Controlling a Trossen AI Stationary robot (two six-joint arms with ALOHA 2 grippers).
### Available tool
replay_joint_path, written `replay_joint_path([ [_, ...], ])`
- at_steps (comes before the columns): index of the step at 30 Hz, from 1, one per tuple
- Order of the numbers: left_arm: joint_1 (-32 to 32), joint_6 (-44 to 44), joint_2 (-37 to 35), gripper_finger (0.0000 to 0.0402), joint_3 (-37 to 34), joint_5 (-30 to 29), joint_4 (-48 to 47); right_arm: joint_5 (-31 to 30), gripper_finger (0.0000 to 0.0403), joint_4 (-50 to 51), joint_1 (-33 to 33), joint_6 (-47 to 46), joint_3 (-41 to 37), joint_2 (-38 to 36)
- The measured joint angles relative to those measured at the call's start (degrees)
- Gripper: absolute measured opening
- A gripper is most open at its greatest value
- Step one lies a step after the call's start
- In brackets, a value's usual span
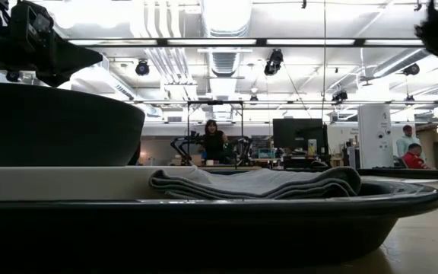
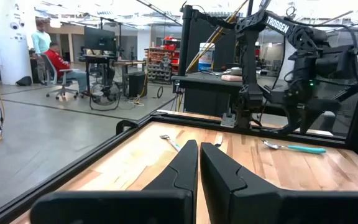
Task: Set up tray
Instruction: Put the green spoon on top of the gray napkin
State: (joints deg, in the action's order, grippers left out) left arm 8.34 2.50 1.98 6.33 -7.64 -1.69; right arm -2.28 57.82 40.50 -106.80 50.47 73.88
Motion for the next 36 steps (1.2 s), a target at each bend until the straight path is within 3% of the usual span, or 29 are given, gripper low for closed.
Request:
replay_joint_path([
  [7,0.0,0.0,0.0,0.0000,0.0,0.0,0.0,5.3,0.0183,0.3,6.3,-11.7,-5.0,-2.0],
  [17,0.0,0.0,0.0,0.0000,0.0,0.0,0.0,6.4,0.0177,-0.2,10.7,-13.1,-6.2,2.9],
  [36,0.0,0.0,0.0,0.0000,0.0,-0.4,0.0,7.8,0.0159,-16.8,10.6,-15.6,-16.4,6.6],
])
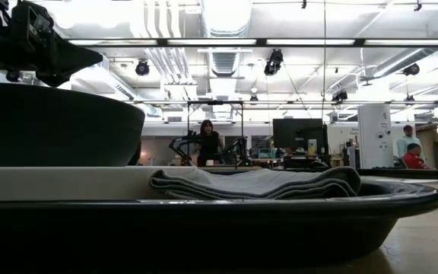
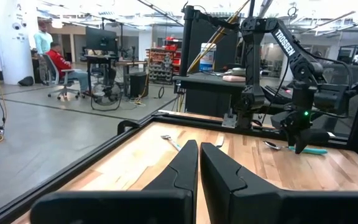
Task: Set up tray
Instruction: Put the green spoon on top of the gray napkin
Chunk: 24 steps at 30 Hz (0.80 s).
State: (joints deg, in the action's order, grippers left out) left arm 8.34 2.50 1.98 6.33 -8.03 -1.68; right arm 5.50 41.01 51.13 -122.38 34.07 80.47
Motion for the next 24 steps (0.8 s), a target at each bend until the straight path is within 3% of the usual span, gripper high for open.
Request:
replay_joint_path([
  [15,0.0,0.4,0.0,0.0000,0.0,-0.8,0.0,0.8,0.0042,-0.9,0.0,1.5,-0.7,0.0],
  [21,0.0,0.4,0.0,0.0000,0.0,-1.3,0.0,0.5,0.0034,-1.1,-0.2,1.1,-0.6,-2.2],
  [24,0.0,0.4,0.0,0.0000,0.0,-1.3,0.0,-2.4,0.0034,-2.2,-0.4,-0.6,0.6,-3.7],
])
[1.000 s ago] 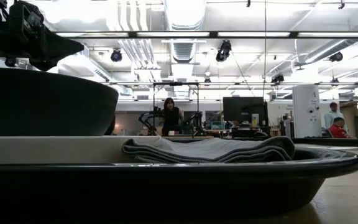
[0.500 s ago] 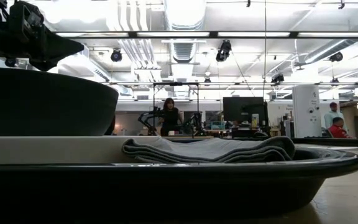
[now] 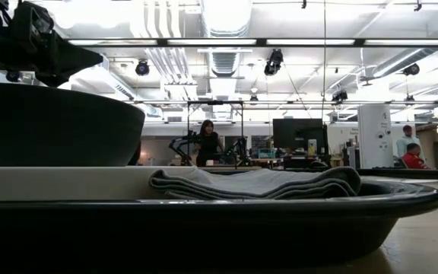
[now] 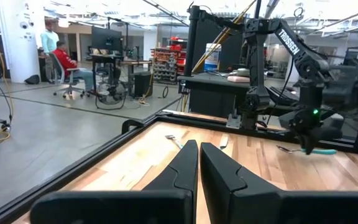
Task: Set up tray
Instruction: Put the green spoon on top of the gray napkin
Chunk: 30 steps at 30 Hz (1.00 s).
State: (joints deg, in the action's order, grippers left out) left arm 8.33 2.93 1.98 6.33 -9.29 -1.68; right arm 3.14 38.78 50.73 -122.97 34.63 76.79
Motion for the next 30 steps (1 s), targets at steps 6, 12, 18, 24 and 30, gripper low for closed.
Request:
replay_joint_path([
  [6,0.0,0.0,0.0,0.0000,0.0,0.0,0.0,-14.0,0.0033,-6.6,-2.7,-0.9,4.6,-0.6],
  [12,0.0,0.0,0.0,0.0000,0.0,0.1,0.0,-24.6,0.0033,-7.0,-8.7,4.9,12.2,1.4],
  [18,0.0,0.0,0.0,0.0000,0.0,0.2,0.0,-26.7,0.0033,-6.8,-16.7,10.9,19.4,6.4],
  [24,0.0,0.0,0.0,0.0000,0.0,0.2,0.0,-22.7,0.0033,-6.9,-25.0,18.2,28.0,14.7],
  [30,0.0,0.0,0.0,0.0000,0.0,0.2,0.0,-16.6,0.0033,-7.8,-30.8,23.6,37.9,26.1],
])
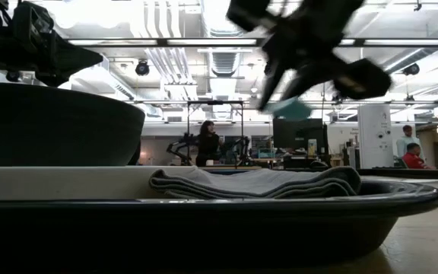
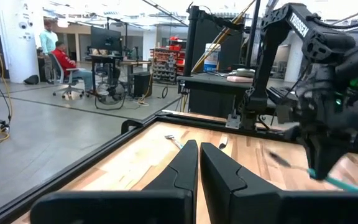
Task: Set up tray
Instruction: Put the green spoon on top of the gray napkin
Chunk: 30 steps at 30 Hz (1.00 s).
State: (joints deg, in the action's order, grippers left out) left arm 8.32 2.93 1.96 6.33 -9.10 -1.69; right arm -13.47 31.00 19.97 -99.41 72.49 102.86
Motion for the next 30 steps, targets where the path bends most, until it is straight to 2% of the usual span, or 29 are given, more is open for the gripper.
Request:
replay_joint_path([
  [8,0.0,0.0,0.0,0.0000,0.0,0.0,0.0,7.3,0.0033,0.1,-3.3,4.3,10.8,12.0],
  [12,0.0,0.0,0.0,0.0000,0.0,0.0,0.0,8.0,0.0033,0.0,-4.2,5.2,14.0,15.2],
  [30,0.0,0.0,0.0,0.0000,0.0,0.0,0.0,9.0,0.0033,1.5,-4.6,1.8,14.9,18.1],
])
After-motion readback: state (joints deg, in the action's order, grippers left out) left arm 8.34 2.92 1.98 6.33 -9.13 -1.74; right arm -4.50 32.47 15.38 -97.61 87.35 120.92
